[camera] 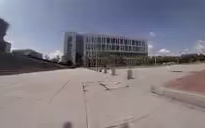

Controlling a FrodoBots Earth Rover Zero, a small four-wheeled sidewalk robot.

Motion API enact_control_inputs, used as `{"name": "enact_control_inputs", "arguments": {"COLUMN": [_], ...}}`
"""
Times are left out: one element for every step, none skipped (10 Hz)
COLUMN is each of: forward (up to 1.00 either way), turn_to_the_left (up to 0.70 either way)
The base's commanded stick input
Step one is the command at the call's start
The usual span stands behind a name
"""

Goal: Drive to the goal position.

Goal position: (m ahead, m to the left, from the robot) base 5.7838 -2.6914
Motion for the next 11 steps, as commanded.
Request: {"name": "enact_control_inputs", "arguments": {"forward": [1.0, 1.0, 1.0, 1.0, 1.0, 1.0, 1.0, 1.0, 1.0, 1.0, 1.0], "turn_to_the_left": [-0.3, -0.3, -0.3, -0.3, -0.3, -0.3, -0.3, -0.3, -0.3, -0.3, -0.3]}}
